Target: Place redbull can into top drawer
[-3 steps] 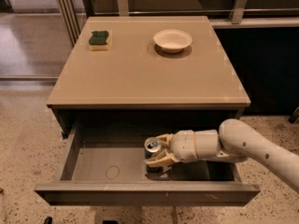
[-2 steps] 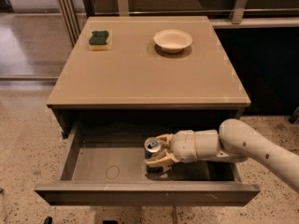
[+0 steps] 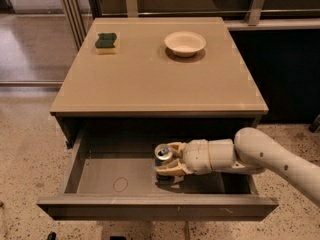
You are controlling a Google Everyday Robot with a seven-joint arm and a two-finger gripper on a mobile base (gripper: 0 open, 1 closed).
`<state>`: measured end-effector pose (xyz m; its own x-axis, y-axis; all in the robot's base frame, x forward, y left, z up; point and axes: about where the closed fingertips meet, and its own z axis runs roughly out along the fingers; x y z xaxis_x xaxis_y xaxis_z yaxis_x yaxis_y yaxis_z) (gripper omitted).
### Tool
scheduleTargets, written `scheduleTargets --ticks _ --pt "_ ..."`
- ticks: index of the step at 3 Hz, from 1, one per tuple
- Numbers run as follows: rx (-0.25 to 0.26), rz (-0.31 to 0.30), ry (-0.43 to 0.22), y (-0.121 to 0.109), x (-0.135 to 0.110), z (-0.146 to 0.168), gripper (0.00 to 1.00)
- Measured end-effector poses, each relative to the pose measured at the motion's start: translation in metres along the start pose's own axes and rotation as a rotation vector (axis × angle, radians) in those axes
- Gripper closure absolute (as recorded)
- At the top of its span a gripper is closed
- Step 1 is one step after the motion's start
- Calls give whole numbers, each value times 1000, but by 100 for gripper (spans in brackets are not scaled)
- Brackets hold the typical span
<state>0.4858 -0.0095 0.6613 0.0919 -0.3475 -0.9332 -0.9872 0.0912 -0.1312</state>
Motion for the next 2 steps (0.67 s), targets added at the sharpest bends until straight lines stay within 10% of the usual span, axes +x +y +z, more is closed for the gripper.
scheduleTargets --ticks 2 --pt "0 0 0 0 0 0 0"
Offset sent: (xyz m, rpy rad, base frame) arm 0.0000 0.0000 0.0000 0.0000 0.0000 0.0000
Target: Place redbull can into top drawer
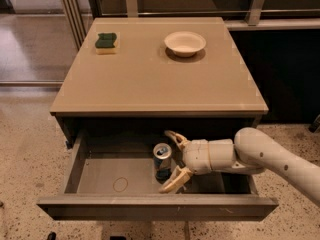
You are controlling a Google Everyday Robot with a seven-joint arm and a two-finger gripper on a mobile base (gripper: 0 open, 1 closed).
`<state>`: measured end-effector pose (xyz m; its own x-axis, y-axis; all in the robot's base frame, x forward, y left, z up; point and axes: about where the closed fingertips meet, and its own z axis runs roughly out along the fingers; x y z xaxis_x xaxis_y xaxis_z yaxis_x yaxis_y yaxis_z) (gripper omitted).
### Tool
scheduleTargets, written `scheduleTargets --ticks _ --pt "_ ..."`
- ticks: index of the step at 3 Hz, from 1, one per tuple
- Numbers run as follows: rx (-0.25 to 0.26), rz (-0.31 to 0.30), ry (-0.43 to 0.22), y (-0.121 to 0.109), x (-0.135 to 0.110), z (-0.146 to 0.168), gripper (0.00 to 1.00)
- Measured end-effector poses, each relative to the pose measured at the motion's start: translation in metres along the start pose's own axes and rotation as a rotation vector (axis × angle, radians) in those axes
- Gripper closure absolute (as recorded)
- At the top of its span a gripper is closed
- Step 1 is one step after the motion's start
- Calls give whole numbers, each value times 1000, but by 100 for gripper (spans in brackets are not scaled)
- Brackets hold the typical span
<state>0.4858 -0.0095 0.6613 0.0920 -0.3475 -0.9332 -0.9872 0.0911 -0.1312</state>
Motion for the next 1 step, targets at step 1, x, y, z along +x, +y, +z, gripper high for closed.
scheduleTargets --ticks 1 --pt "0 0 0 0 0 0 0"
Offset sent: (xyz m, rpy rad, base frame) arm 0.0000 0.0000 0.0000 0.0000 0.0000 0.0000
